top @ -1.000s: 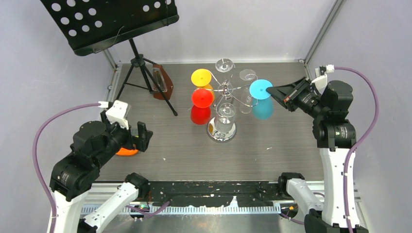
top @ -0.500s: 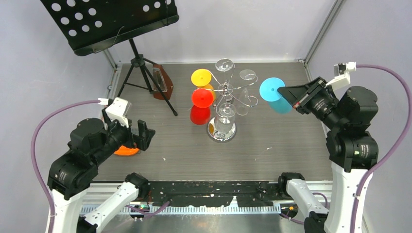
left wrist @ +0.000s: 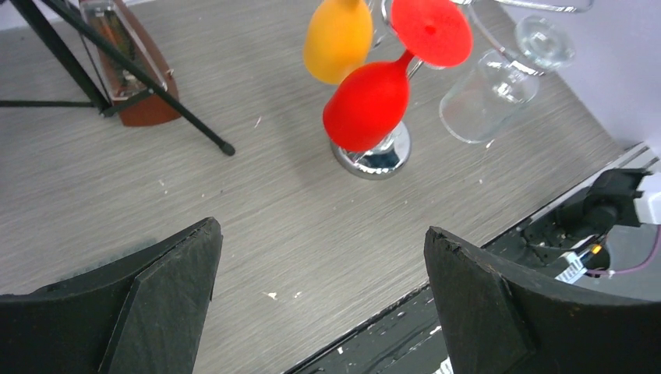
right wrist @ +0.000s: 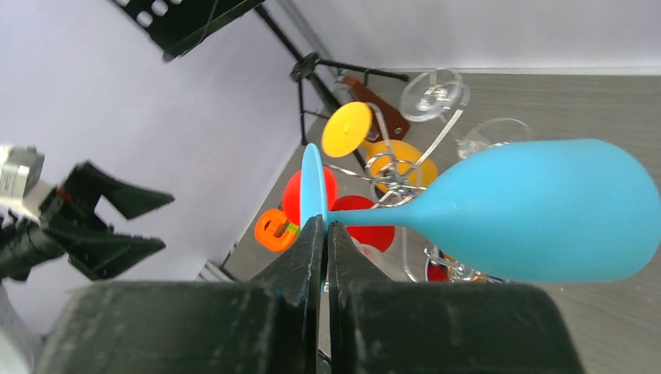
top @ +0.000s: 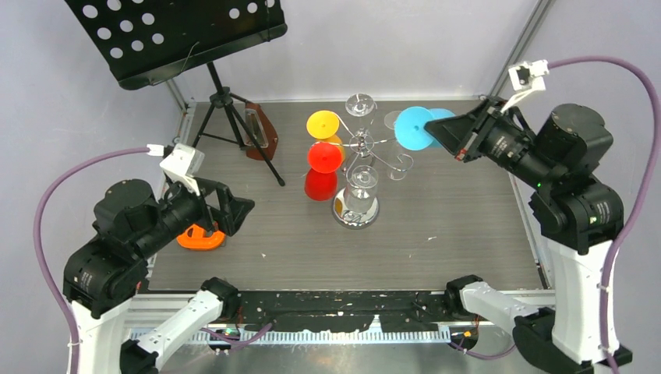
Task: Take the wine glass off the wine glass rack
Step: Place the wine glass at the center of the board.
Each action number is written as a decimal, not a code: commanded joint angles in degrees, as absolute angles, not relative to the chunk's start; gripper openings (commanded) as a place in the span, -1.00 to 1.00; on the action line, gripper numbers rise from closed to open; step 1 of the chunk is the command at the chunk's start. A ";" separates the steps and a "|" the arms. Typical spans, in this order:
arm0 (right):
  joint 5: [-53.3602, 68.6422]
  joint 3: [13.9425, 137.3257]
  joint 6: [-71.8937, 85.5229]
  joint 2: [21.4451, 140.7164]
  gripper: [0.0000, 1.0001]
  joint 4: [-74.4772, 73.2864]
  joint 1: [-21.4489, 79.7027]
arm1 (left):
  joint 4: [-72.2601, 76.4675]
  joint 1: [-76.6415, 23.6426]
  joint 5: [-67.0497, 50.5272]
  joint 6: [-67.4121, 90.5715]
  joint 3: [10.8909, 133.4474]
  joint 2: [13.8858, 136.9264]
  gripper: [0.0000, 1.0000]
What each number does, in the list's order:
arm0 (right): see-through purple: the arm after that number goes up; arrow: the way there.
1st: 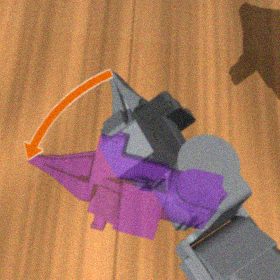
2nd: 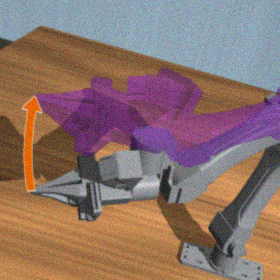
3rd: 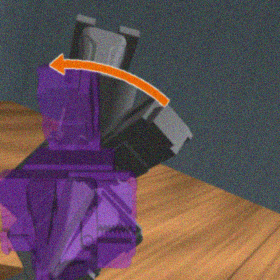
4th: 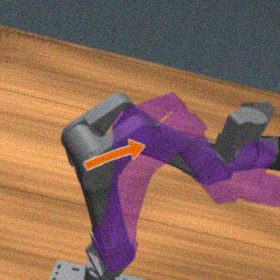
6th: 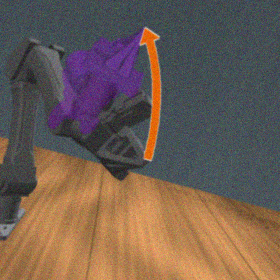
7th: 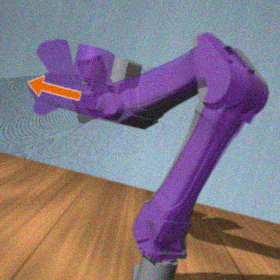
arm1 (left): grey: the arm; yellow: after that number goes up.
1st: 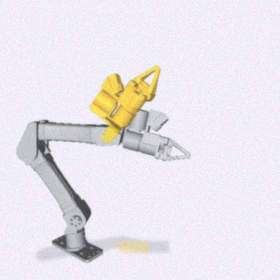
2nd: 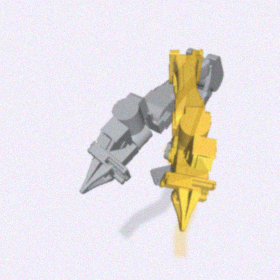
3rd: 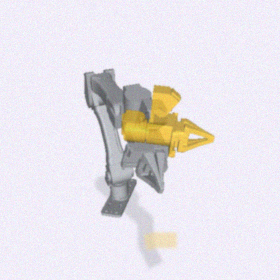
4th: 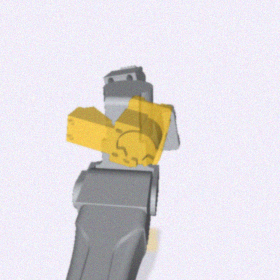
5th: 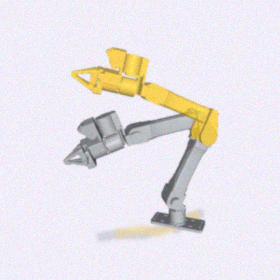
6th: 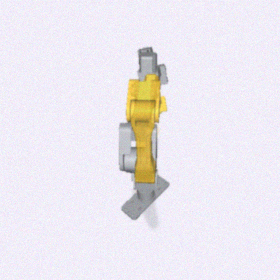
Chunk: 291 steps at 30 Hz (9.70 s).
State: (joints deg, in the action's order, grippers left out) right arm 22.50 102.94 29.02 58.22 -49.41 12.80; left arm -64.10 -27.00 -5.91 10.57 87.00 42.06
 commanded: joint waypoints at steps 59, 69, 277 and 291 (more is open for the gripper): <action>-9.48 92.65 -42.04 72.44 -0.89 -18.46 86.98 | -44.69 -24.08 -42.74 38.18 87.08 47.07 0.99; -11.09 90.48 -45.86 73.18 -0.89 -15.73 89.63 | -42.35 -24.08 -43.48 39.46 83.53 46.26 0.86; -0.82 129.13 7.80 123.46 -0.89 -59.72 -7.03 | -38.78 -42.63 -12.31 10.48 37.12 8.00 0.98; 3.21 128.53 7.41 125.13 -0.72 -60.85 -6.95 | -39.45 -42.63 -11.87 10.11 37.04 7.92 0.98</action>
State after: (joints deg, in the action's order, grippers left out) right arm 2.11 127.09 7.05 125.19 -60.03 -6.92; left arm -41.58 -42.63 -12.58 10.68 37.26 8.47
